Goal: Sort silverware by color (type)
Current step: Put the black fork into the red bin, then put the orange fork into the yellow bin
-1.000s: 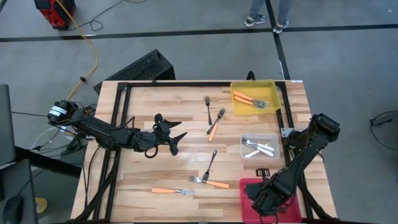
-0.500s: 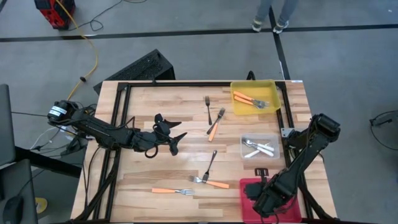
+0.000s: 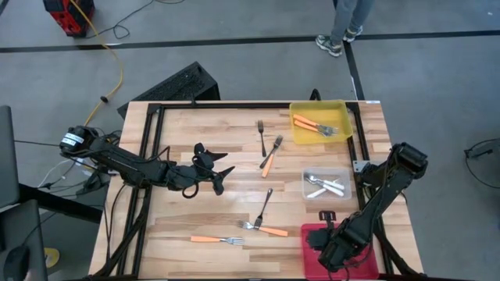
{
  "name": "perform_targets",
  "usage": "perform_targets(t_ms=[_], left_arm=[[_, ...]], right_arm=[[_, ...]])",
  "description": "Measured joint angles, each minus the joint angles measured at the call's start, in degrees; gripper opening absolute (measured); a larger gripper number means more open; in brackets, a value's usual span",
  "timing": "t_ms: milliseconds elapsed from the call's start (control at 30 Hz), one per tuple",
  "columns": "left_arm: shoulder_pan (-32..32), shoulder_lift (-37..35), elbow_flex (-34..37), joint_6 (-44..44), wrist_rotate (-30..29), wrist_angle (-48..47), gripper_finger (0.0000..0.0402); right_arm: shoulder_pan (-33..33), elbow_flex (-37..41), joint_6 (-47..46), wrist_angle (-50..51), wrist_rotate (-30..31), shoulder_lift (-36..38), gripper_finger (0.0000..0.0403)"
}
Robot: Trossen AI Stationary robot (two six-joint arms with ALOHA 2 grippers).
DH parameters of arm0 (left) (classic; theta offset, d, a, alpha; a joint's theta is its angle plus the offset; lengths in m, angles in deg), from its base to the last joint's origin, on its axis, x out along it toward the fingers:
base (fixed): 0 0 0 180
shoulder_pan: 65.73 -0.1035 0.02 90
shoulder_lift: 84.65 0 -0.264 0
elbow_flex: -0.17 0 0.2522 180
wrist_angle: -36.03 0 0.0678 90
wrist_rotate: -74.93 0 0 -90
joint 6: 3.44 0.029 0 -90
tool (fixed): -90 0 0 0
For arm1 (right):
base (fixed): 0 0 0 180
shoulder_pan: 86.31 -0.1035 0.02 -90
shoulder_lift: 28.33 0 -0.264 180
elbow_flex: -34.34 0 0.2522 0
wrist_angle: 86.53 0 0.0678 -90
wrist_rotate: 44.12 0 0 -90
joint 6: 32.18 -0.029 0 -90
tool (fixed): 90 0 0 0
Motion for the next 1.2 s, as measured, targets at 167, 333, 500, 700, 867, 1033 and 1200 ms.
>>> perform_targets(t_ms=[167, 333, 500, 700, 867, 1033, 1200], left_arm=[[0.0, 0.0, 0.0, 0.0, 0.0, 0.0, 0.0245], [-0.4, 0.0, 0.0, -2.4, 3.3, 0.1, 0.0245], [-1.1, 0.0, 0.0, -4.0, 6.2, 0.0, 0.0245], [-1.1, 0.0, 0.0, 1.0, 19.4, 1.3, 0.0245], [-0.2, 0.0, 0.0, 5.8, 31.2, 5.1, 0.0245], [0.5, 0.0, 0.0, 7.5, 31.1, 5.7, 0.0245], [2.8, 3.1, 0.0, 13.5, 35.1, 6.2, 0.0245]], right_arm=[[0.0, 1.7, -2.9, -0.4, -0.4, 0.0, 0.004], [0.0, 1.7, -3.7, -0.3, 0.0, 0.0, 0.0065], [0.0, 1.7, -4.3, -0.4, 0.0, 0.0, 0.0105], [0.1, 1.7, -4.3, -0.7, -0.1, 0.0, 0.015], [0.6, 1.7, -3.4, -0.7, -0.9, 0.1, 0.0173], [1.5, 1.7, -3.2, -0.7, -0.9, 0.1, 0.0179], [2.1, 1.7, -3.2, -0.7, -0.9, 0.1, 0.018]])
